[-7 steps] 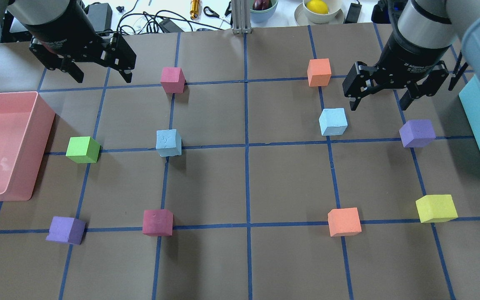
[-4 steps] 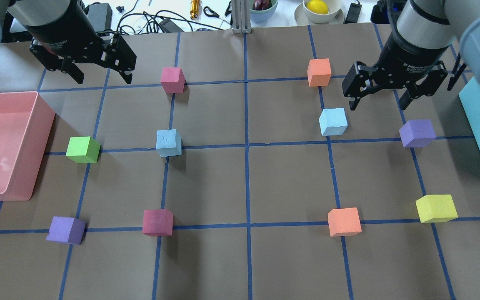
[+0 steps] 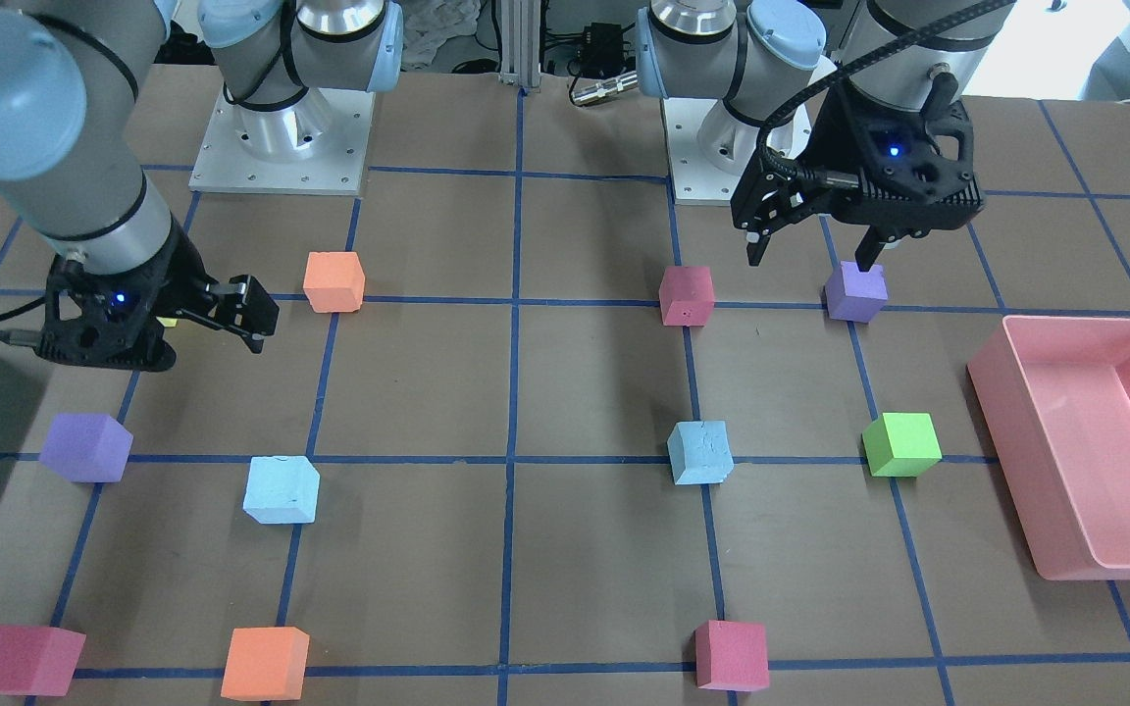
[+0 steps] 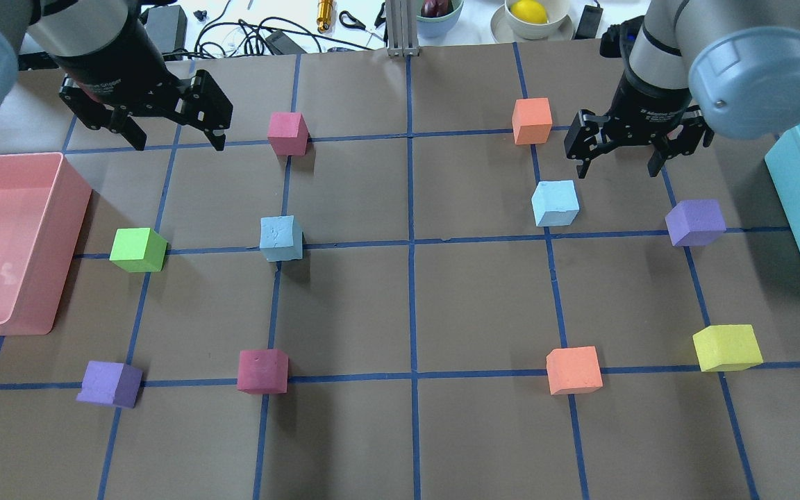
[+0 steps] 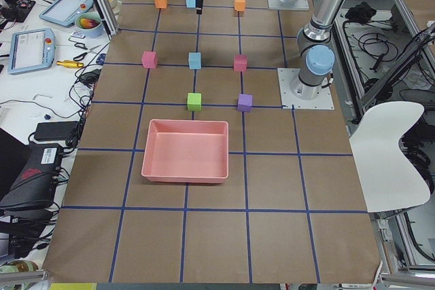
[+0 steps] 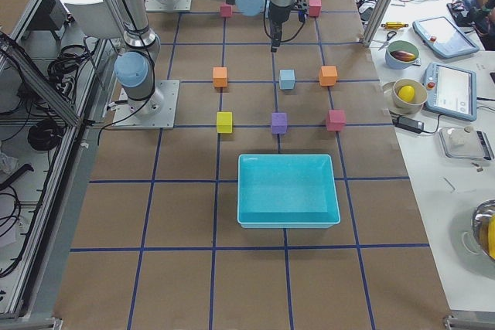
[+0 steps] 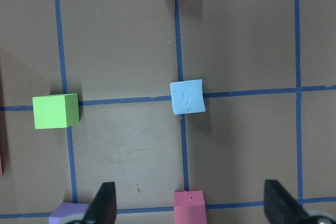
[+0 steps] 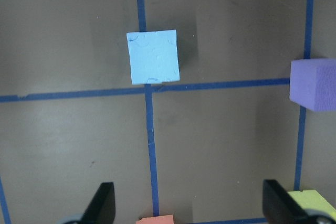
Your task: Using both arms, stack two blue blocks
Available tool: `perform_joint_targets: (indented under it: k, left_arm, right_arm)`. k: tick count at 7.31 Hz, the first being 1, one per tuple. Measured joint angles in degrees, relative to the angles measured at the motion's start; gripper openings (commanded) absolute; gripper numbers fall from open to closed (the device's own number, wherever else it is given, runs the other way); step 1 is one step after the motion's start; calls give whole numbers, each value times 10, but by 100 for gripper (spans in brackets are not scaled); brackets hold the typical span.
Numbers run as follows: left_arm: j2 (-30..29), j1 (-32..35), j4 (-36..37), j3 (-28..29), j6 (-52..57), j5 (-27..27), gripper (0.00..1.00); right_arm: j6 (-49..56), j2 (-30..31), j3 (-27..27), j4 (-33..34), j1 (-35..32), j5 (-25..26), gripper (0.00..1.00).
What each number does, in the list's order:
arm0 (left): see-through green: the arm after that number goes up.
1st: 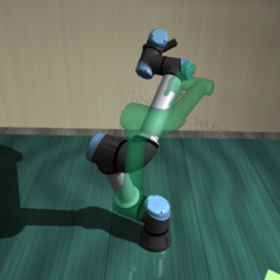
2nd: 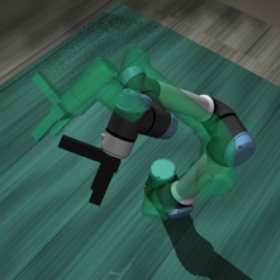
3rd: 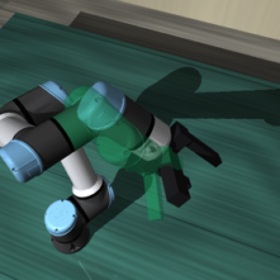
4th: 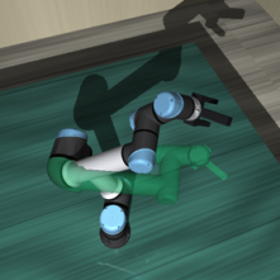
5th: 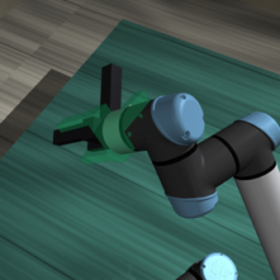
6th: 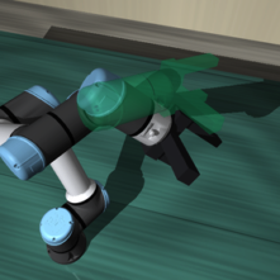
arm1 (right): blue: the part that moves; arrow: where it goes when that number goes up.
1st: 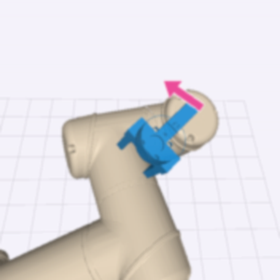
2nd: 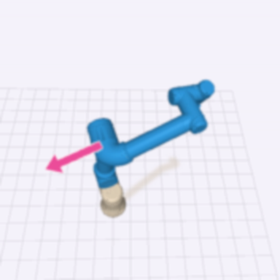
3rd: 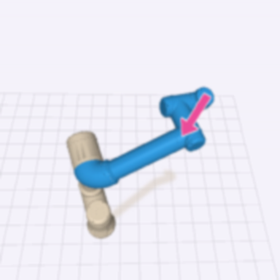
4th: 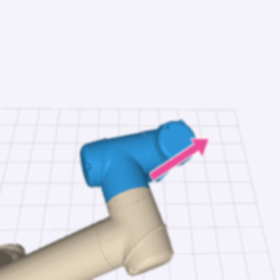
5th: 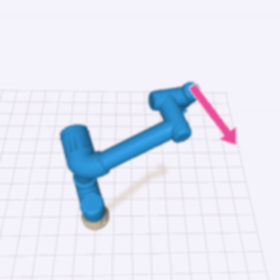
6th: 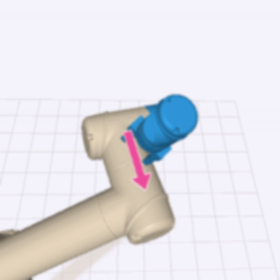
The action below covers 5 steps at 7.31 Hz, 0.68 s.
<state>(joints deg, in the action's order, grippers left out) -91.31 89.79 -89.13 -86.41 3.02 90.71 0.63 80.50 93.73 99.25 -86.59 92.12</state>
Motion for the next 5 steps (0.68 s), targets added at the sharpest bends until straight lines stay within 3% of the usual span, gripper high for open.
perform_joint_targets:
  k: [2, 5]
  left_arm:
    - [-31, -1, 67, -46, -1, -22, 100]
    - [-91, -1, 251, -145, 2, -35, 100]
  right_arm:
    - [-2, -75, 17, 94, 0, 1, 100]
    - [-2, -125, 24, 153, -2, -1, 100]
